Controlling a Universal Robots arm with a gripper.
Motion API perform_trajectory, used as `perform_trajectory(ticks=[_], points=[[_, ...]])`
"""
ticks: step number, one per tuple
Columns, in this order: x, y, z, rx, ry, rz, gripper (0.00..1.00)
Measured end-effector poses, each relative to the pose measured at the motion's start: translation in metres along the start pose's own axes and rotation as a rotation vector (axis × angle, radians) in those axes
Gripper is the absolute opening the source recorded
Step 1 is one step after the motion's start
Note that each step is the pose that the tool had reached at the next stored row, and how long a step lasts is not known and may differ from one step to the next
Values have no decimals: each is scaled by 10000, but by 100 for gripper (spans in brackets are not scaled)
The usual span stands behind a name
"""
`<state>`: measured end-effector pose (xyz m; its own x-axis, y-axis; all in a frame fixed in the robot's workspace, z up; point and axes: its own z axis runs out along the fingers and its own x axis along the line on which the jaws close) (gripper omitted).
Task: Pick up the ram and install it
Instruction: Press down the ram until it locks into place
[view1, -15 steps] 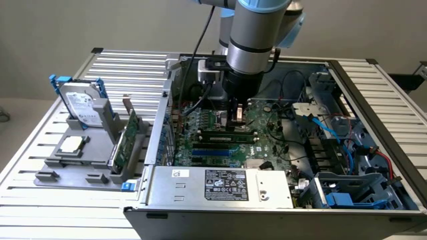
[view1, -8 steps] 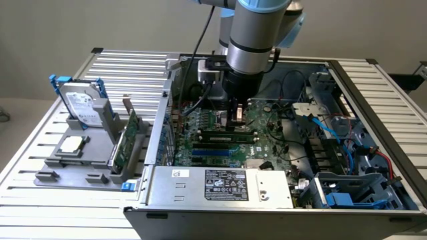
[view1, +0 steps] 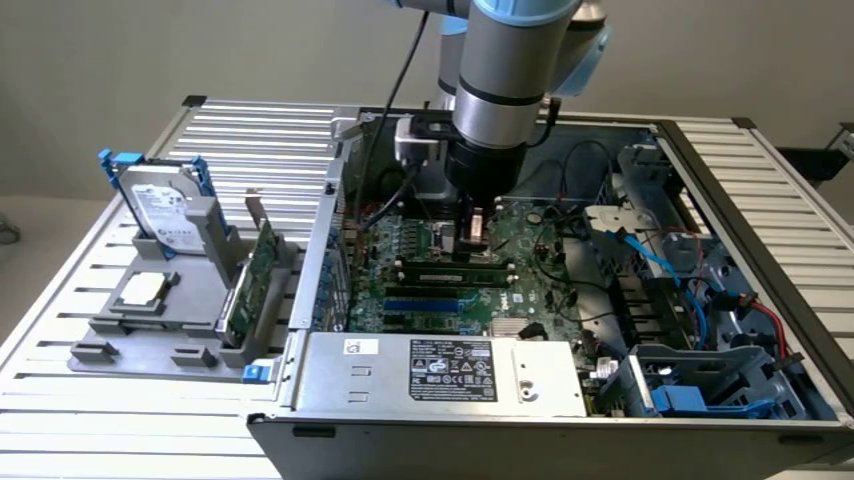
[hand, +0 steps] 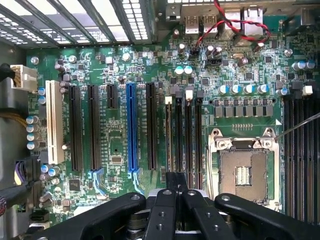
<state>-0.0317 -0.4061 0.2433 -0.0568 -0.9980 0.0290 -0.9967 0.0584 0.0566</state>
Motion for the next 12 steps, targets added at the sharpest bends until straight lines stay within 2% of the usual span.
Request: perform_trajectory(ticks=[4,12], points=[[0,0,0,57,-28,414,11],[0,1,-1,58,-82,1425,11]])
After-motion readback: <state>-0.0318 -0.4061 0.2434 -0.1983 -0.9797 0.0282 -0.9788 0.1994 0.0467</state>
